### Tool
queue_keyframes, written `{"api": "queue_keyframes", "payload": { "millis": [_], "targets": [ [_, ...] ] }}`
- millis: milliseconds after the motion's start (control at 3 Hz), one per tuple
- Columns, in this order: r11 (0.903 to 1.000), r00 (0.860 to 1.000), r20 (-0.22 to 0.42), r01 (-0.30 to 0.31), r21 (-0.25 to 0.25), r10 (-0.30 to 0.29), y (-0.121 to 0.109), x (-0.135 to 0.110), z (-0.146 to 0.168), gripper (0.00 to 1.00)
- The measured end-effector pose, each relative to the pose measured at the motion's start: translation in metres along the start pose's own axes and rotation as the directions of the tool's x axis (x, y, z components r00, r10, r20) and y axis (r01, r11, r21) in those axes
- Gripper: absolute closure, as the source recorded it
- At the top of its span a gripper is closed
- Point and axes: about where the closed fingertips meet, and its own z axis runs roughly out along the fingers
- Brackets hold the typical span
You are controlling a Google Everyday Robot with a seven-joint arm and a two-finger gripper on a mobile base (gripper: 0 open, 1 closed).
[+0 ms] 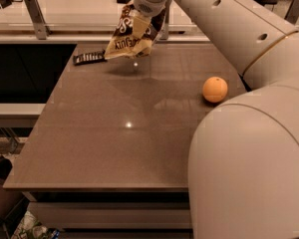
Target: Move brown chip bag near rxbar chocolate
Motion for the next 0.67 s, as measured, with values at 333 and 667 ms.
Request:
{"api": "queue_keyframes", "payload": {
  "millis": [333,667],
  "targets": [
    [1.0,1.0,-0.002,0.001,-0.003,-0.001,0.0015,0.0,0.0024,0.0],
    [1.0,1.0,-0.002,0.001,-0.004,-0.001,0.0016,0.0,0.0025,0.0]
  ]
}}
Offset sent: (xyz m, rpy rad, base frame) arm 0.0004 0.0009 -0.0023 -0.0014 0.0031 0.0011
